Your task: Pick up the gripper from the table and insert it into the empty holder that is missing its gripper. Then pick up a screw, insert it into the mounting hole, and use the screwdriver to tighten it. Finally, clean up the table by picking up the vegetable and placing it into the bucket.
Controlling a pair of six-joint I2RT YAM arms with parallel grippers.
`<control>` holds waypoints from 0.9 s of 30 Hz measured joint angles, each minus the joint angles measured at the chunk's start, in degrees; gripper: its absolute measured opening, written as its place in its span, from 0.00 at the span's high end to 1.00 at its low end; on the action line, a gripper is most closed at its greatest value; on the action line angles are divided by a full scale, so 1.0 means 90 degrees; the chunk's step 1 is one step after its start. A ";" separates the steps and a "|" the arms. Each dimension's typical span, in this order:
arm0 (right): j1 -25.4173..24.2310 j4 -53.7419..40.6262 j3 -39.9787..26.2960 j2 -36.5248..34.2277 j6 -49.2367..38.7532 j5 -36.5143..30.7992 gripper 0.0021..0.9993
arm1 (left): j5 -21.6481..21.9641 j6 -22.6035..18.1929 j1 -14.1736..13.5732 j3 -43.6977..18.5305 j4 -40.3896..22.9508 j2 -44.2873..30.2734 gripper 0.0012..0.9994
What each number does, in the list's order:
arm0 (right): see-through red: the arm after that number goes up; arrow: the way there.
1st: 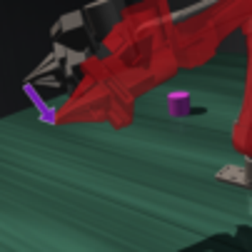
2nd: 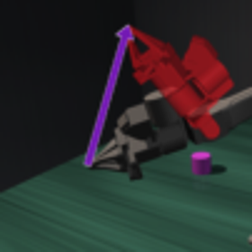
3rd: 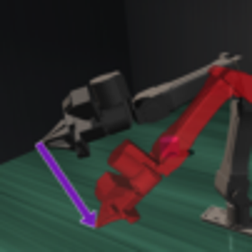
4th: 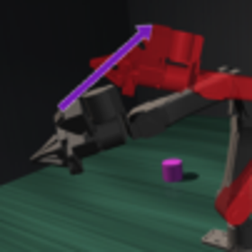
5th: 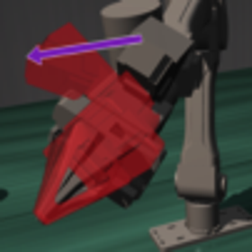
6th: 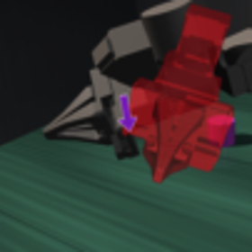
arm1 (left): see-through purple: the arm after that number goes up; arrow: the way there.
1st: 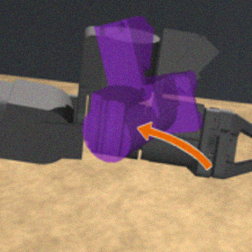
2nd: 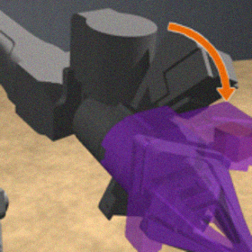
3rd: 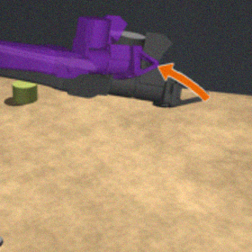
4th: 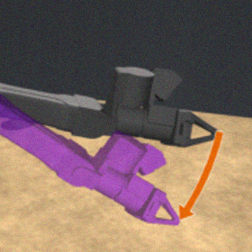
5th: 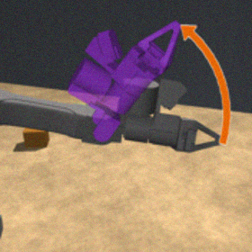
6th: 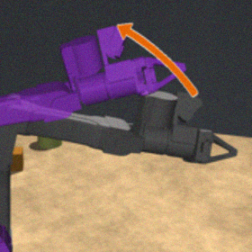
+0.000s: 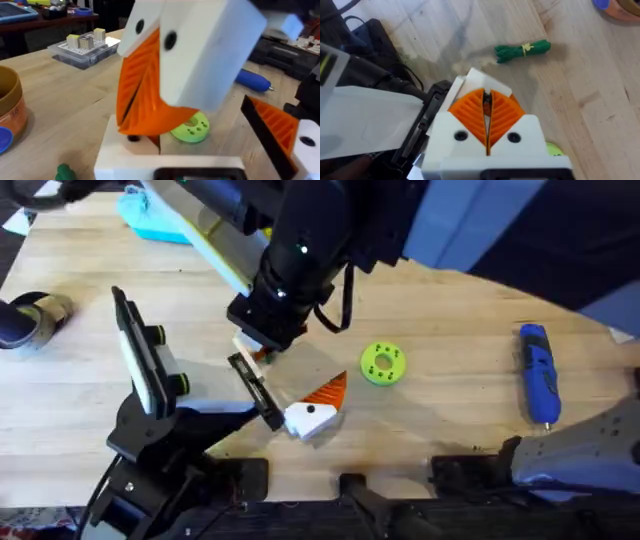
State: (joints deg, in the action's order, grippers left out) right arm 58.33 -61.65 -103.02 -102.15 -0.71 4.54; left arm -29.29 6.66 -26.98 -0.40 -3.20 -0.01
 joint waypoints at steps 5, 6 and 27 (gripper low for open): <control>0.0000 0.0005 0.0000 0.0000 0.0000 -0.0006 1.00 | 0.0006 0.0002 0.0000 0.0000 -0.0002 0.0000 0.01; 0.0000 0.0005 0.0000 0.0000 0.0000 -0.0006 1.00 | 0.0006 0.0002 0.0000 0.0000 -0.0002 0.0001 0.01; -0.0219 -0.0028 0.0000 0.0502 -0.0109 -0.0135 0.01 | 0.0017 -0.0007 0.0000 0.0000 0.0000 0.0000 0.01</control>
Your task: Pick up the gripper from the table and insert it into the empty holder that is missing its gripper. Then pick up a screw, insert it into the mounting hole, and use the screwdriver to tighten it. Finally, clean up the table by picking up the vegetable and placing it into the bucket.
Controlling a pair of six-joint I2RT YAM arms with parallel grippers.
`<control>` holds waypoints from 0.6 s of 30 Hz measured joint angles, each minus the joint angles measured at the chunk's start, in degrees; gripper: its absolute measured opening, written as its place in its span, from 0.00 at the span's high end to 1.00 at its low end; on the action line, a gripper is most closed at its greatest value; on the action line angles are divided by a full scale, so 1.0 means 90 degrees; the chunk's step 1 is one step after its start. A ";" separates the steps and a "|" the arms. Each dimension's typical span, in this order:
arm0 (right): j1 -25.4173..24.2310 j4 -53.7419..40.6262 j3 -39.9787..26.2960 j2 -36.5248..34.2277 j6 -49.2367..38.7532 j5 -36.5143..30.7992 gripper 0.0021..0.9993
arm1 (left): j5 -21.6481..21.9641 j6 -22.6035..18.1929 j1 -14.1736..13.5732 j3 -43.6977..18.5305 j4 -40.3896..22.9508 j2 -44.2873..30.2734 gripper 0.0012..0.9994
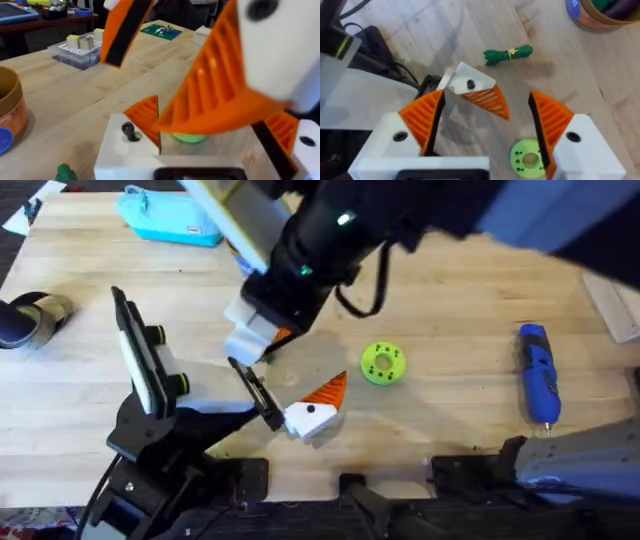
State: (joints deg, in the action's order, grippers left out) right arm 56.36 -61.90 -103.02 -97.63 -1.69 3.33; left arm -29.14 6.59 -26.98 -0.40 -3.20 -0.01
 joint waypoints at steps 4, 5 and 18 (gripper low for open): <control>-0.0280 -0.0134 0.0000 0.0386 -0.0002 -0.0002 0.00 | 0.0001 0.0000 0.0000 0.0000 0.0000 0.0001 0.01; -0.0354 -0.0174 0.0000 0.0462 -0.0001 -0.0002 0.00 | 0.0001 0.0000 0.0000 0.0000 0.0000 0.0000 0.01; -0.0634 -0.0491 0.0000 0.0649 0.0000 -0.0004 0.00 | 0.0001 0.0000 0.0000 0.0000 0.0000 0.0001 0.01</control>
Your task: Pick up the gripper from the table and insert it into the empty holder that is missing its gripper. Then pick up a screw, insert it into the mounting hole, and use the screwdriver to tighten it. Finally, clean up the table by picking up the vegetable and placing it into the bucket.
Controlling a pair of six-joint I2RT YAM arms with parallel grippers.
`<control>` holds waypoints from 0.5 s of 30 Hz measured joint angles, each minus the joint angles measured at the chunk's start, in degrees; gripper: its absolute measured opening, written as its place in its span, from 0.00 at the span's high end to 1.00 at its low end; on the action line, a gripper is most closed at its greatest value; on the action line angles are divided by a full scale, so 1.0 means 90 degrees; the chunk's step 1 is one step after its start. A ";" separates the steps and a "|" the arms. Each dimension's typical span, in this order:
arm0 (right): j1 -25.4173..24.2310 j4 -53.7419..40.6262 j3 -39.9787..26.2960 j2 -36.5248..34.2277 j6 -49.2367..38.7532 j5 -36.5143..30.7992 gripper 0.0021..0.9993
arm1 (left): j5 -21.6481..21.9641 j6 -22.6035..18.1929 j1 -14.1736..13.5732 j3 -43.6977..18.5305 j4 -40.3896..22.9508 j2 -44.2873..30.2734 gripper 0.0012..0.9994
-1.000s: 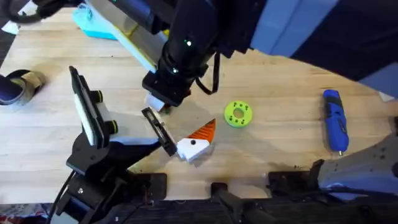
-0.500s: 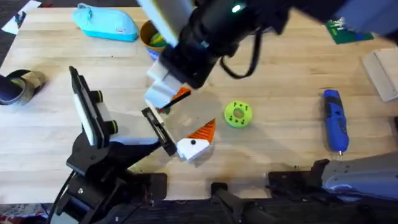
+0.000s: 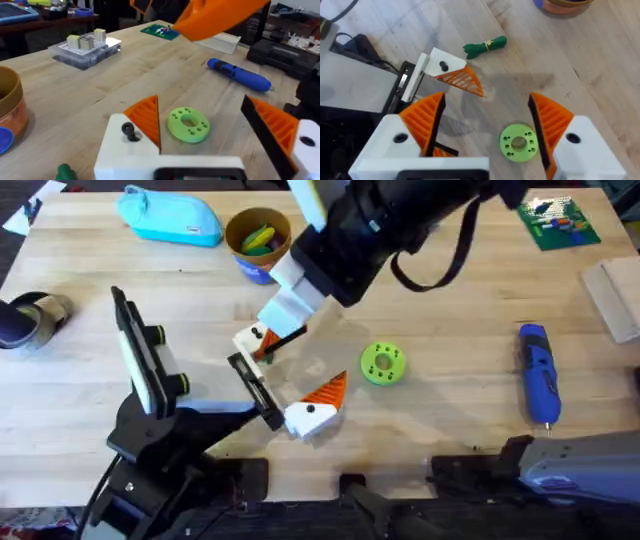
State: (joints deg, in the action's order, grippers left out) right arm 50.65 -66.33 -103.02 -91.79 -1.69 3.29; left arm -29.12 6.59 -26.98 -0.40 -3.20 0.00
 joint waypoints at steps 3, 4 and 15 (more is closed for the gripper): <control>0.0000 -0.0011 0.0000 0.0000 -0.0001 0.0000 0.00 | 0.0000 0.0000 0.0000 0.0000 0.0000 -0.0001 0.01; 0.0000 -0.0011 0.0000 0.0000 0.0000 0.0000 0.00 | 0.0000 0.0000 0.0000 0.0000 0.0000 0.0000 0.01; 0.0000 -0.0014 0.0000 0.0000 -0.0002 0.0218 0.00 | -0.0001 0.0000 0.0000 0.0000 0.0000 0.0000 0.01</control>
State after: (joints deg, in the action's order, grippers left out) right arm 50.65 -66.46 -103.02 -91.79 -1.72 5.25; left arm -29.14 6.59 -26.98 -0.40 -3.20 0.00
